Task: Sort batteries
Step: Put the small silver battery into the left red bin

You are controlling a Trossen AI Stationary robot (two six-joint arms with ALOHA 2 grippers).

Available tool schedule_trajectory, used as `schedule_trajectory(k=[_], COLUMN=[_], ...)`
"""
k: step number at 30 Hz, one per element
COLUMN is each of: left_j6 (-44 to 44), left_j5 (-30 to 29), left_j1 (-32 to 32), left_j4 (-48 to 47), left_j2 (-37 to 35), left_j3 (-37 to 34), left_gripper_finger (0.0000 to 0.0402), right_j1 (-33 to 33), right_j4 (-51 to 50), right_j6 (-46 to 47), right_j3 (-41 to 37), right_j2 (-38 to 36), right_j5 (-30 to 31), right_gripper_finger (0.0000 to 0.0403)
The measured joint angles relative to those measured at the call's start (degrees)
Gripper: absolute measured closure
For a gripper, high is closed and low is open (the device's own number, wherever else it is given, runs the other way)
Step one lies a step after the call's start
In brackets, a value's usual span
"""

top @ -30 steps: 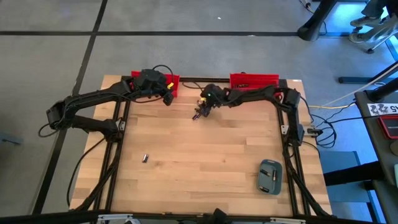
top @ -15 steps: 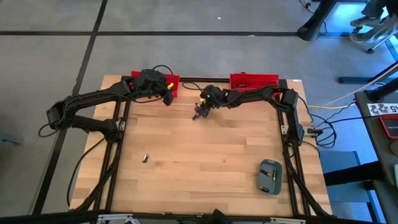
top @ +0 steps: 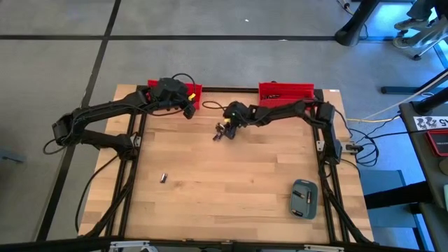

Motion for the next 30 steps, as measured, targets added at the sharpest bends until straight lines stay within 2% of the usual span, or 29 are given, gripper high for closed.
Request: schedule_trajectory(k=[6,13,20,26,30], left_j6=[-0.11,-0.17,-0.37,-0.42,-0.42], left_j5=[0.0,0.01,0.02,0.01,0.01], left_j1=[0.0,0.0,0.0,0.0,0.0], left_j4=[-0.03,-0.05,-0.07,-0.07,-0.09], left_j2=[0.0,0.0,0.0,0.0,0.0], left_j3=[0.0,0.0,0.0,0.0,0.0], left_gripper_finger=[0.0259,0.0259,0.0259,0.0259,0.0259], right_j1=[1.58,1.44,1.49,1.84,1.81], right_j4=[-0.89,-4.98,-5.17,-4.94,-3.65], right_j6=[-3.06,-4.39,-6.16,-7.73,-7.95], right_j3=[0.25,4.31,4.27,2.66,1.63], right_j2=[-0.22,-0.22,-0.22,0.02,0.22], right_j5=[-0.39,-0.99,-9.17,-8.48,-7.73], right_gripper_finger=[0.0178,0.0178,0.0178,0.0179,0.0205])
